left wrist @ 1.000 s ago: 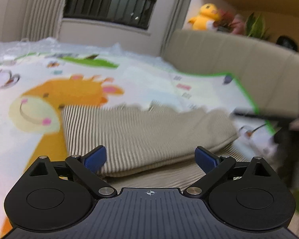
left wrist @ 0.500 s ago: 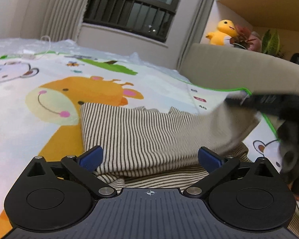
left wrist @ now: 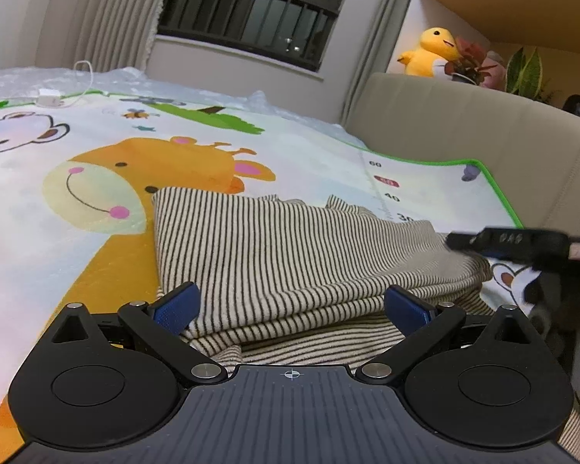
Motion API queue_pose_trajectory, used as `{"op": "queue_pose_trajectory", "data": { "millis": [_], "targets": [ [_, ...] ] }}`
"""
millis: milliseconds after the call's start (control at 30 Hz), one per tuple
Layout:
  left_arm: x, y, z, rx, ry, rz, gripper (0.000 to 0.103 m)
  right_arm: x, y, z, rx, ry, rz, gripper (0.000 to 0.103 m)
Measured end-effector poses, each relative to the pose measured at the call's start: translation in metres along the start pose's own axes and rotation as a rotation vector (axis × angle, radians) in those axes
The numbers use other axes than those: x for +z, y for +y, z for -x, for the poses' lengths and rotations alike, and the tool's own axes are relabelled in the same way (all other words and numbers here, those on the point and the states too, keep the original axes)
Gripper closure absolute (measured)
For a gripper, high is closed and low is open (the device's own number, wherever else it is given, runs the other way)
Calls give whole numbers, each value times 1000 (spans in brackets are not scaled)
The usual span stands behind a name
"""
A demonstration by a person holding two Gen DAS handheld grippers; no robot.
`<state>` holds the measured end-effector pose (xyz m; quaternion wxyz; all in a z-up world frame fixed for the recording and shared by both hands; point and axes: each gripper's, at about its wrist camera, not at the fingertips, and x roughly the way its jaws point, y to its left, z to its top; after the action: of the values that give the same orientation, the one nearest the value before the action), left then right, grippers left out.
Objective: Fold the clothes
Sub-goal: 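Fold the sweater side over the body with the right tool, then release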
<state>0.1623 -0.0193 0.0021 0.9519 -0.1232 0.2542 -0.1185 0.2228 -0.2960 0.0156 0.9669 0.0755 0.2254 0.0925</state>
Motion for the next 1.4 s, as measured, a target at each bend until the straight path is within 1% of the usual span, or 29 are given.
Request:
{"op": "queue_pose_trajectory", "data": {
  "millis": [33, 100, 167, 233, 300, 333, 367, 467, 500, 567, 667, 767, 867, 933, 967, 1000, 1033, 1067, 1100, 1133, 1167, 1200, 1233, 1267, 1300, 1333, 1400],
  "targets": [
    [0, 0, 0, 0, 1, 0, 0, 3, 6, 4, 25, -19, -4, 65],
    [0, 0, -1, 1, 2, 0, 0, 8, 20, 8, 78, -27, 3, 65],
    [0, 0, -1, 1, 2, 0, 0, 6, 32, 1, 117, 5, 20, 65],
    [1, 1, -1, -1, 1, 2, 0, -4, 36, -14, 103, 66, 36, 65],
    [0, 2, 0, -4, 1, 6, 0, -22, 30, -39, 52, 172, 16, 65],
    [0, 3, 0, -6, 0, 9, 0, -32, 24, -45, 39, 196, 4, 65],
    [0, 3, 0, -11, -2, 13, 0, -37, 21, -46, 44, 182, 1, 65],
    [0, 6, 1, -27, -8, 26, 0, -24, 33, -34, 28, 166, 26, 66],
    [0, 7, 1, -30, -11, 31, 0, -19, 43, -30, 51, 158, 56, 68],
    [0, 9, 1, -38, -17, 48, 0, -5, 64, -29, 136, 156, 89, 81],
    [0, 13, 2, -52, -25, 71, 0, 13, 82, -38, 246, 196, 22, 81],
    [-1, 17, 2, -73, -32, 97, 0, 24, 107, -70, 301, 243, -26, 81],
    [-1, 21, 3, -88, -39, 116, 0, 22, 133, -109, 288, 305, -5, 81],
    [-1, 21, 3, -91, -41, 120, 0, 15, 147, -138, 210, 371, 24, 81],
    [-1, 21, 3, -92, -42, 121, 0, 11, 151, -152, 188, 417, 9, 81],
    [-1, 22, 3, -91, -42, 124, 0, 9, 150, -160, 195, 438, -14, 81],
    [-1, 23, 2, -69, -36, 135, 0, 11, 152, -161, 226, 427, -18, 90],
    [-1, 24, 0, -42, -29, 148, 0, 13, 153, -162, 258, 414, -21, 95],
    [-1, 26, 0, -30, -29, 169, 0, 18, 153, -157, 291, 375, -29, 97],
    [-1, 29, 0, -34, -33, 187, 0, 25, 149, -148, 302, 317, -36, 100],
    [-1, 32, 1, -45, -42, 203, 0, 32, 146, -140, 312, 258, -44, 100],
    [-2, 35, 2, -59, -49, 215, 0, 40, 142, -134, 296, 205, -34, 100],
    [-2, 36, 2, -68, -50, 219, 0, 48, 140, -129, 252, 165, 14, 100],
    [-2, 35, 2, -69, -49, 215, 0, 52, 140, -126, 210, 147, 66, 99],
    [-1, 34, 2, -67, -49, 209, 0, 55, 138, -125, 172, 143, 117, 99],
    [-1, 34, 2, -68, -50, 209, 0, 55, 133, -124, 156, 155, 139, 98],
    [-1, 35, 2, -72, -50, 214, 0, 52, 121, -123, 130, 187, 170, 86]
  ]
}}
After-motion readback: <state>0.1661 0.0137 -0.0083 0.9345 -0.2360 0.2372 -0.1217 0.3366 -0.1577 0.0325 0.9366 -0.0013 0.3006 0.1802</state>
